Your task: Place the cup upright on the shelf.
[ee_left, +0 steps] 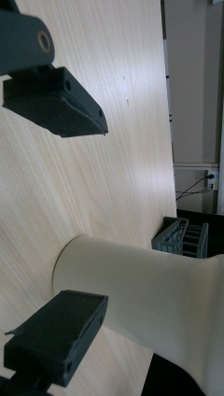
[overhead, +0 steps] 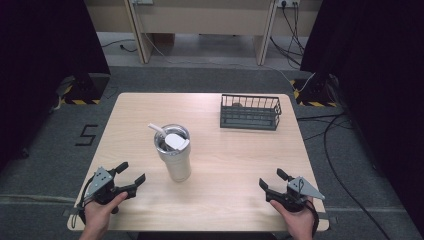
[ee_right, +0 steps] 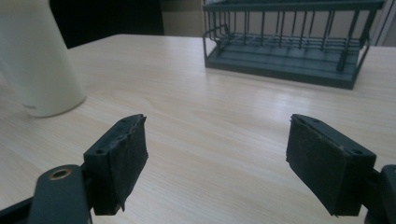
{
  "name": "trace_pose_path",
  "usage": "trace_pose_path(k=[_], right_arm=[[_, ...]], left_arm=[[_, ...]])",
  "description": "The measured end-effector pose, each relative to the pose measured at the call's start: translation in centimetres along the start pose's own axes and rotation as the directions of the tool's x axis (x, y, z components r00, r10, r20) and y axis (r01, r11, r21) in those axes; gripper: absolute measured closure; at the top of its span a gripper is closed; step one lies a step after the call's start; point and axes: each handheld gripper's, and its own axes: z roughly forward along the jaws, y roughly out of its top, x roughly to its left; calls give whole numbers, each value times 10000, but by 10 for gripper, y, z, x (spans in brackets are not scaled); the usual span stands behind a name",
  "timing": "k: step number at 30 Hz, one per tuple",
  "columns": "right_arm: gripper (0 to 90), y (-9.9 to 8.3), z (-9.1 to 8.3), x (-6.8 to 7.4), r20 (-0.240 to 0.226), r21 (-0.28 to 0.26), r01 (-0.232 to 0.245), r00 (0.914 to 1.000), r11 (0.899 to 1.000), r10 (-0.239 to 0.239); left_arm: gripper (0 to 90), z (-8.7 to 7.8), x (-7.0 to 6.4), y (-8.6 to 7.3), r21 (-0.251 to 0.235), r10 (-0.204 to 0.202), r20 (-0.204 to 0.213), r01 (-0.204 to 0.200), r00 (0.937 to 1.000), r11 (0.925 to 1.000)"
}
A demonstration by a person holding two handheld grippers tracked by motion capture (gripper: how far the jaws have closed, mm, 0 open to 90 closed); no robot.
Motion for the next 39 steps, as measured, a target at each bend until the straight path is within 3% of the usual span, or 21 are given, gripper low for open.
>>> trace_pose_path(k=[8, 15, 25, 39], right_arm=[[206, 13, 4, 18, -669, -308, 154, 9976, 9994, -175], [203, 26, 21, 38, -1454, -438, 247, 9889, 9987, -308], [198, 40, 50, 61, -2159, -472, 449, 9749, 9979, -541], [197, 52, 108, 107, -3402, -208, 963, 9353, 9951, -976]], left_arm=[[144, -1, 0, -1, 33, -43, -34, 43, 10000, 10000], [143, 0, -1, -1, 23, -73, 27, 73, 10000, 10000], [144, 0, -1, -1, 30, -129, 35, 129, 9999, 9999], [144, 0, -2, -1, 33, -140, 122, 140, 9998, 9999]])
